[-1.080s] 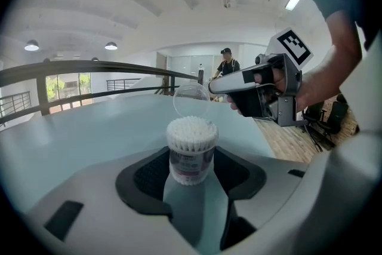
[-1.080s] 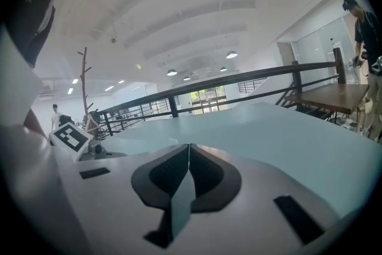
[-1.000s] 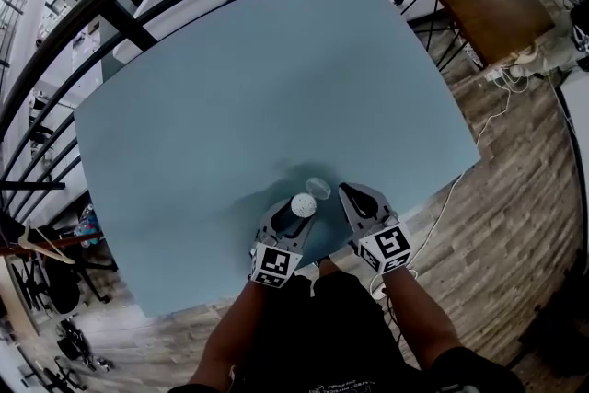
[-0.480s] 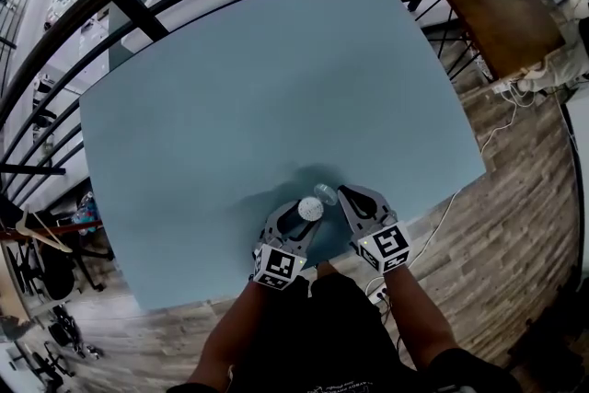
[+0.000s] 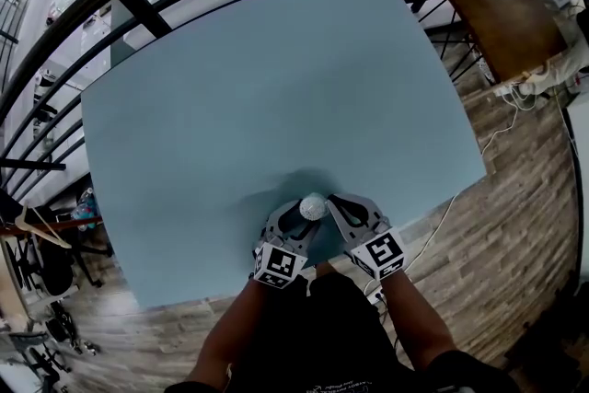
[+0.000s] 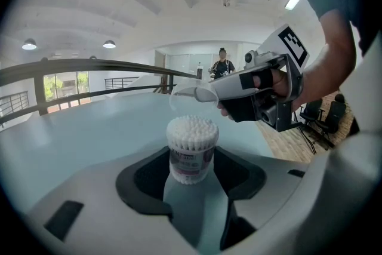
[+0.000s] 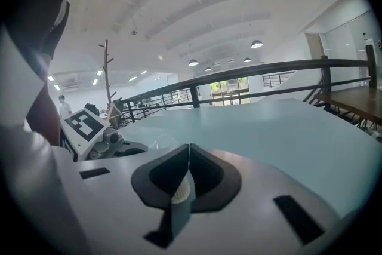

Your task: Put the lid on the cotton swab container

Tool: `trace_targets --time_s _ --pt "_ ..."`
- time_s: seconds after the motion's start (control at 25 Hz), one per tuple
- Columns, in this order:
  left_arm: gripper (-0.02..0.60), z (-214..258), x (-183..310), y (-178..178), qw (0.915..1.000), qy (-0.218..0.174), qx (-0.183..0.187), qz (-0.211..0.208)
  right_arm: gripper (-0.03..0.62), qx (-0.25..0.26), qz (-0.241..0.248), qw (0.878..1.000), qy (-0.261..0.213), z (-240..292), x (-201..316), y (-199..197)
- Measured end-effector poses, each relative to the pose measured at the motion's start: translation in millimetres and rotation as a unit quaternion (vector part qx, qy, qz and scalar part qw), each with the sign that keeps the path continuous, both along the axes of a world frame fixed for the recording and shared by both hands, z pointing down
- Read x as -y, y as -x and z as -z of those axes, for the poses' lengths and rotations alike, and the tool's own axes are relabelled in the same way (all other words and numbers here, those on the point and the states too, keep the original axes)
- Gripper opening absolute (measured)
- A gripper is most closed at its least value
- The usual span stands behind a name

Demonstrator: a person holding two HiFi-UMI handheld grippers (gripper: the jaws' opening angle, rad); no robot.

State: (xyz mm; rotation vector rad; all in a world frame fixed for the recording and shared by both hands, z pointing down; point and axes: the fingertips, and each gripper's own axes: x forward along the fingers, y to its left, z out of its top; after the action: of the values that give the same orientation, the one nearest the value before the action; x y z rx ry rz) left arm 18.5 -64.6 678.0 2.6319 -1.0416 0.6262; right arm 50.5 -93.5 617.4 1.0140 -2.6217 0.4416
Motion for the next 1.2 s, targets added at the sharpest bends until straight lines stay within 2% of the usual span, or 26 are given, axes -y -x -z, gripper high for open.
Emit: trace_targets --time_s 0.28,0.48,0.84,0.96,1.2 --pt "0.242 1.0 0.2 -0.6 1.0000 0.000 0.003 -0.007 0.018 -0.014 0.041 0.999 0.015 -5.0 -15.4 16.7" --pt "0.242 -0.3 -0.1 -1.4 1.0000 0.000 0.005 -0.007 0.018 -0.008 0.066 0.998 0.007 3.8 -19.3 30.9" --pt "0.242 -0.8 -0.7 -1.6 0.9999 0.002 0.010 -0.011 0.018 -0.051 0.075 0.996 0.003 -5.2 -26.2 37.2" --pt "0.241 -0.6 0.8 -1.6 0.9999 0.002 0.012 -0.010 0.018 -0.079 0.081 0.994 -0.008 -6.9 -25.7 38.6" --pt "0.239 -1.1 1.3 -1.3 0.9998 0.004 0.014 -0.012 0.018 -0.105 0.071 0.992 -0.011 -8.8 -25.3 39.9"
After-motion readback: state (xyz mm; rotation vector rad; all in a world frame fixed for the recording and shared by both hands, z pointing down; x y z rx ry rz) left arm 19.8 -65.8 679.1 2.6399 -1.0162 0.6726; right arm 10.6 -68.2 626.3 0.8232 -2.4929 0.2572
